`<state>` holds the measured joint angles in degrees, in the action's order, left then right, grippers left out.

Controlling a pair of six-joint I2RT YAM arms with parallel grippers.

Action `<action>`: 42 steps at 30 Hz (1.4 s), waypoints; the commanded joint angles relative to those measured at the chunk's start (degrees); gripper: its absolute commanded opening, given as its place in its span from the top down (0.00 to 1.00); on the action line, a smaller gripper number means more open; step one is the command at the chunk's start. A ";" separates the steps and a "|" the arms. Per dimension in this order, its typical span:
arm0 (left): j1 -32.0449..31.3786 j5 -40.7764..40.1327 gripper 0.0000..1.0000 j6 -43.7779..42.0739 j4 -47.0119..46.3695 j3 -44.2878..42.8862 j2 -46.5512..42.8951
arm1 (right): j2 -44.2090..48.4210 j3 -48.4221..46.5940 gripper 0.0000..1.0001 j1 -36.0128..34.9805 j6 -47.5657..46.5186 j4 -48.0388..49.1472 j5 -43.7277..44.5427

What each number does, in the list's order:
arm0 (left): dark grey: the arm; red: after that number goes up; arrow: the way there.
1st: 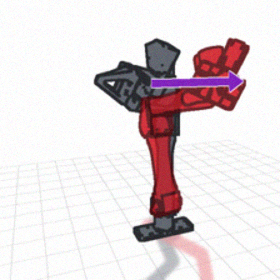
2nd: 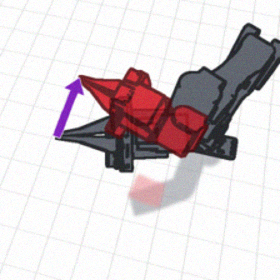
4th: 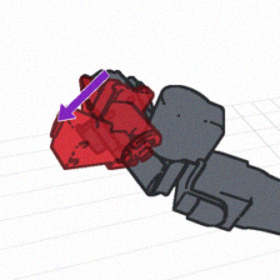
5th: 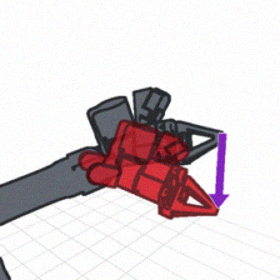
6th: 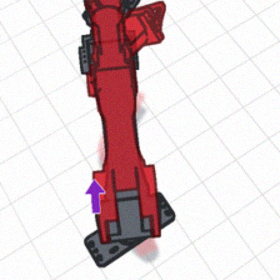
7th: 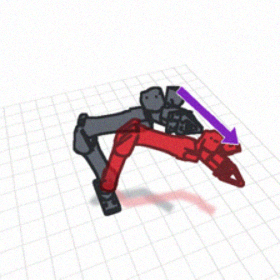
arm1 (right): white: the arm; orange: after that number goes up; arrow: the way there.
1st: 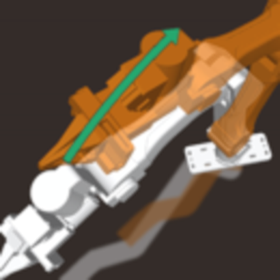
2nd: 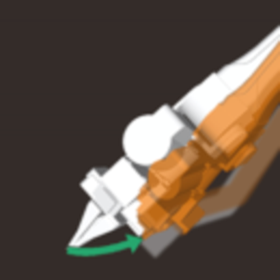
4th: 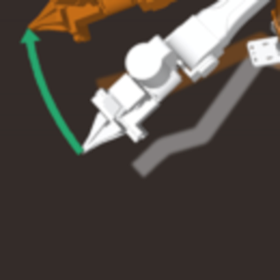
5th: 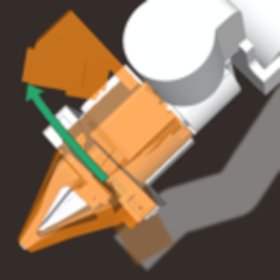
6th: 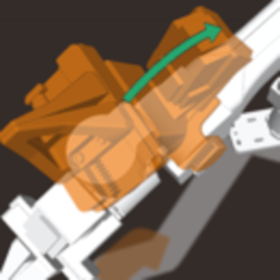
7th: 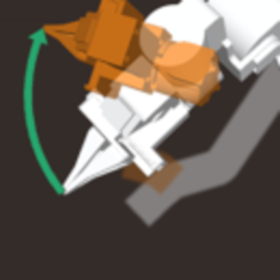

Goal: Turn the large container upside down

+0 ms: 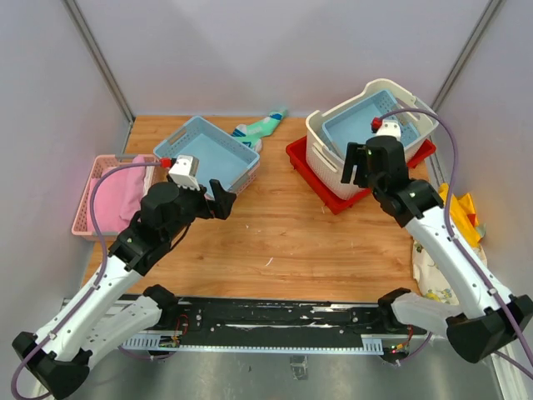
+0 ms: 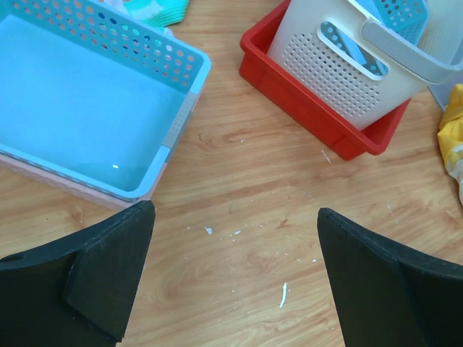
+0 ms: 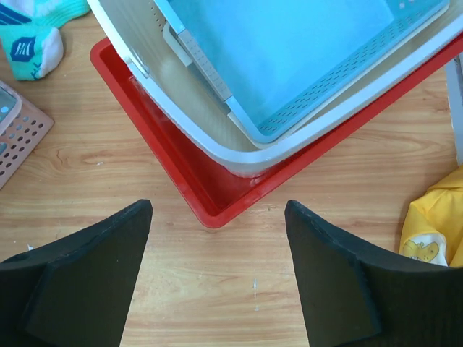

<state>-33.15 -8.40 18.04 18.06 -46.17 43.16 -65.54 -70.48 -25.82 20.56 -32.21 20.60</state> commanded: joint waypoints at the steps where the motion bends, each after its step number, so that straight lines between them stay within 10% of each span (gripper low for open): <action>1: -0.22 2.10 0.01 -1.51 -2.30 0.22 -1.27 | 5.47 4.81 0.24 0.69 0.08 6.87 2.74; 34: -1.67 10.73 0.01 2.09 1.00 -0.28 8.42 | 6.61 3.27 0.22 0.69 -6.49 5.57 -1.73; 42: -2.48 19.83 0.01 3.65 -2.47 3.20 8.96 | -0.48 -1.34 0.23 0.28 -8.68 5.87 -16.57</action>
<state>-34.39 5.63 20.95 18.06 -44.62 51.70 -62.06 -67.48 -25.82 14.37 -25.56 14.31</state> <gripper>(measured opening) 0.991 0.778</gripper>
